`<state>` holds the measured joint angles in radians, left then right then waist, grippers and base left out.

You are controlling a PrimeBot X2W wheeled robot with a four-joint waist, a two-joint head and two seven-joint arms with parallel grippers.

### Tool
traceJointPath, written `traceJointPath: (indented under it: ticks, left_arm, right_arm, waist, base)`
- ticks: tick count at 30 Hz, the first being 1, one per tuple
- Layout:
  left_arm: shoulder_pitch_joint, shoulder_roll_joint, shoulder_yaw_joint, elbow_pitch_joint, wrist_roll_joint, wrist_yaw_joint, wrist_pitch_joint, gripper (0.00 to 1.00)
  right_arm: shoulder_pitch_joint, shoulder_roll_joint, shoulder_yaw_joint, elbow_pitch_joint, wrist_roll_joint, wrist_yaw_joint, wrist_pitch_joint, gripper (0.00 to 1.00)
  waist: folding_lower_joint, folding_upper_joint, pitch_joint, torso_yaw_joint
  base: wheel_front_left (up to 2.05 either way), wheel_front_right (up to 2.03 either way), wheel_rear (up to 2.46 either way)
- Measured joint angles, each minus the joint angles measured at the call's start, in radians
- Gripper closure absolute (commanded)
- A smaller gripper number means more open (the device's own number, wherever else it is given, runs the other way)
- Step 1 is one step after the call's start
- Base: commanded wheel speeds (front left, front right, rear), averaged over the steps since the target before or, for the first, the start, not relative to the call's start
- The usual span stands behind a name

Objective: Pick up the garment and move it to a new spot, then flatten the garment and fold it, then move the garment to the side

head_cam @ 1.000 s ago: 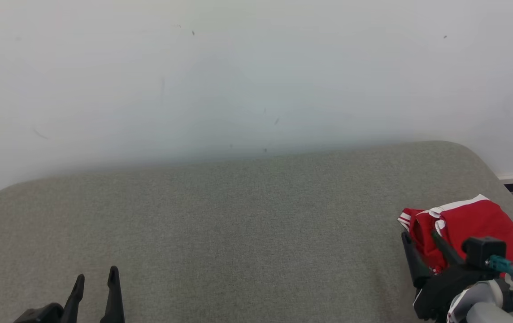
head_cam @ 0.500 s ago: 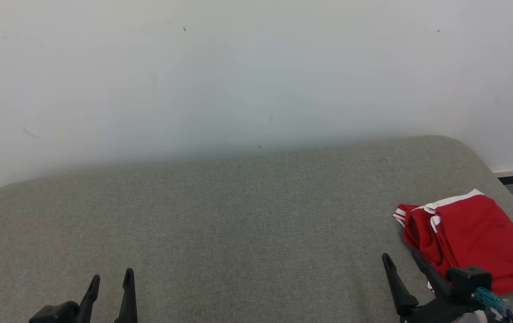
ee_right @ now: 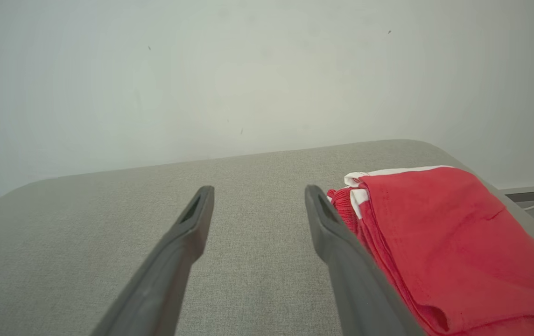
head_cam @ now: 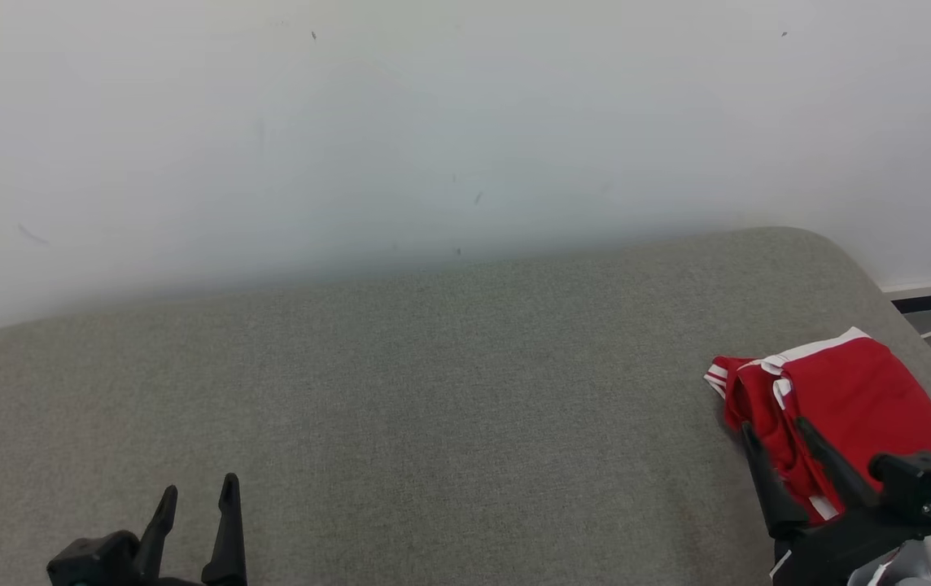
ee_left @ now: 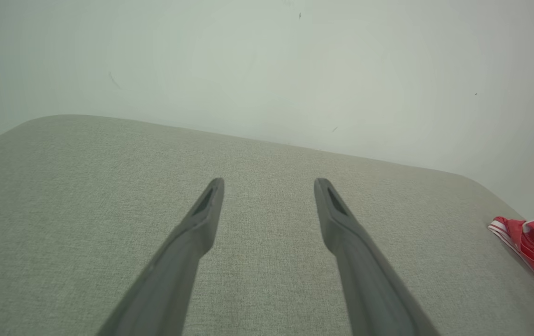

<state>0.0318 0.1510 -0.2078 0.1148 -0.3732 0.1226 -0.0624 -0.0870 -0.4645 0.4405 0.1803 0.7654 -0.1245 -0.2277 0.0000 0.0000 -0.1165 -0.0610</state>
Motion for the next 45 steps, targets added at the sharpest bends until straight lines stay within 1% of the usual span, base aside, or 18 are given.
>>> traceJointPath:
  ticks: [11, 12, 16, 17, 18, 24, 27, 28, 38, 39, 41, 44, 45]
  left_arm:
    - [0.000, 0.000, 0.018, 0.004, -0.011, 0.000, 0.014, 0.00]
    - [0.000, -0.001, 0.023, 0.006, -0.016, 0.000, 0.018, 0.00]
    - [0.000, -0.008, 0.028, 0.006, -0.017, 0.000, 0.018, 0.00]
    - [0.003, -0.011, 0.027, 0.010, -0.017, 0.000, 0.018, 1.00]
    - [0.003, -0.011, 0.027, 0.010, -0.017, 0.000, 0.018, 1.00]
    - [0.048, -0.034, 0.025, 0.066, -0.022, 0.000, 0.020, 1.00]
    - [0.046, -0.035, 0.034, 0.067, -0.043, -0.002, 0.027, 1.00]
    - [0.046, -0.036, 0.036, 0.068, -0.049, -0.009, 0.028, 1.00]
    - [0.040, -0.046, 0.067, 0.079, -0.179, -0.029, 0.046, 1.00]
    - [0.040, -0.047, 0.068, 0.082, -0.198, -0.036, 0.046, 1.00]
    - [0.040, -0.049, 0.072, 0.085, -0.223, -0.036, 0.053, 1.00]
    - [0.019, -0.053, 0.095, 0.093, -0.306, -0.054, 0.063, 1.00]
    - [0.019, -0.054, 0.098, 0.094, -0.324, -0.059, 0.065, 1.00]
  right_arm:
    - [0.023, -0.002, -0.076, -0.041, 0.011, 0.000, 0.017, 0.00]
    - [0.022, 0.000, -0.088, -0.052, 0.007, 0.000, 0.033, 0.00]
    - [0.022, 0.007, -0.094, -0.057, -0.001, 0.000, 0.044, 0.00]
    - [0.023, 0.012, -0.091, -0.052, -0.003, 0.001, 0.043, 1.00]
    - [0.023, 0.012, -0.091, -0.052, -0.003, 0.001, 0.043, 1.00]
    - [0.083, 0.066, -0.064, -0.010, -0.001, 0.002, 0.044, 1.00]
    - [0.079, 0.071, -0.081, -0.009, 0.026, 0.006, 0.053, 1.00]
    - [0.079, 0.072, -0.086, -0.008, 0.033, 0.007, 0.053, 1.00]
    - [0.078, 0.109, -0.135, 0.005, 0.117, 0.028, 0.088, 1.00]
    - [0.078, 0.114, -0.141, 0.007, 0.124, 0.030, 0.088, 1.00]
    - [0.077, 0.121, -0.150, 0.008, 0.147, 0.038, 0.097, 1.00]
    - [0.076, 0.146, -0.186, 0.013, 0.209, 0.054, 0.115, 1.00]
    - [0.075, 0.150, -0.190, 0.015, 0.218, 0.055, 0.120, 1.00]
  waist:
    - [0.0000, 0.0000, 0.006, 0.000]
    - [0.0000, 0.0000, 0.007, 0.001]
    - [0.0000, 0.0000, 0.007, 0.004]
    - [0.0000, 0.0000, 0.007, 0.004]
    - [0.0000, 0.0000, 0.007, 0.004]
    - [0.0000, 0.0000, 0.007, 0.004]
    - [0.0000, 0.0000, 0.009, 0.005]
    - [0.0000, 0.0000, 0.010, 0.006]
    - [0.0000, 0.0000, 0.024, 0.013]
    - [0.0000, 0.0000, 0.026, 0.013]
    - [0.0000, 0.0000, 0.028, 0.014]
    - [0.0000, 0.0000, 0.036, 0.019]
    - [0.0000, 0.0000, 0.037, 0.019]
  base:
    - [0.00, 0.00, 0.00]
    - [0.00, 0.00, 0.00]
    - [0.00, 0.00, 0.00]
    - [0.00, 0.00, 0.00]
    - [0.00, 0.00, 0.00]
    - [0.00, 0.00, 0.00]
    - [0.00, 0.00, 0.00]
    - [0.00, 0.00, 0.00]
    - [0.00, 0.00, 0.00]
    - [0.00, 0.00, 0.00]
    - [0.00, 0.00, 0.00]
    - [0.00, 0.00, 0.00]
    - [0.00, 0.00, 0.00]
